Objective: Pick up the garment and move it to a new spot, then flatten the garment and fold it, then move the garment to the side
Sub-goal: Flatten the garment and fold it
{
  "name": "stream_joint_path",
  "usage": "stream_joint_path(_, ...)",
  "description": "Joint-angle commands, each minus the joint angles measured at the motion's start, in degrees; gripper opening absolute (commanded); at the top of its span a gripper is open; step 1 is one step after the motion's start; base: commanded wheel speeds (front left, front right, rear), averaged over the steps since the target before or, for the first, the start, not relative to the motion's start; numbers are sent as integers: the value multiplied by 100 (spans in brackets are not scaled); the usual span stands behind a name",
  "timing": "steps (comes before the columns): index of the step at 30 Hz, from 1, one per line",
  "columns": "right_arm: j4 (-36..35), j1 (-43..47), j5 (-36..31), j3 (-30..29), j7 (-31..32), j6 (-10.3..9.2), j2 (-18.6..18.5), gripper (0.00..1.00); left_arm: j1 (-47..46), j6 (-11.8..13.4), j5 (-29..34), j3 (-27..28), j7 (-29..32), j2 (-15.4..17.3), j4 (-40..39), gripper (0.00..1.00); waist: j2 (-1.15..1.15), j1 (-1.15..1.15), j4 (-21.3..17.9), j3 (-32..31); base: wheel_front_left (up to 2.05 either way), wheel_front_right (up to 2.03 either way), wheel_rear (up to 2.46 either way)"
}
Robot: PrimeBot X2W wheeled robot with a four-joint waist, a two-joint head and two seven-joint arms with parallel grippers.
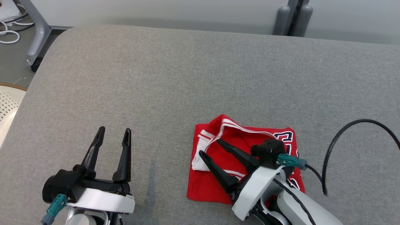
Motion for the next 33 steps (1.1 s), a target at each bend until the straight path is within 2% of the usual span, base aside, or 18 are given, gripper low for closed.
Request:
stream_joint_path(1,-119,-91,-52,21,-167,0,-70,100,3,-31,53,27,-4,13,17,100,0,0,-34,-36,0,0,0)
stream_joint_path(9,-795,-59,-289,-176,-661,-1,-239,100,68,-29,101,73,-4,8,40,100,0,0,-170,-162,0,0,0)
stream_joint_path(13,-1158,150,-463,-594,-800,-1,-355,100,99,-21,116,101,-5,12,44,100,0,0,-249,-249,0,0,0)
stream_joint_path(23,-1703,1223,-1103,-2628,-749,-1,-586,100,289,30,169,156,-5,46,14,100,0,0,-425,-417,0,0,0)
stream_joint_path(24,-1809,1593,-1287,-3154,-675,-1,-599,100,355,52,166,185,-4,64,1,100,0,0,-477,-461,0,0,0)
stream_joint_path(25,-1862,1838,-1373,-3434,-644,-1,-608,100,369,68,164,205,-5,81,-12,100,0,0,-510,-500,0,0,0)
stream_joint_path(33,-1945,2756,-1697,-4302,-512,-1,-575,100,588,131,139,254,-5,110,-97,100,0,0,-584,-663,0,0,0)
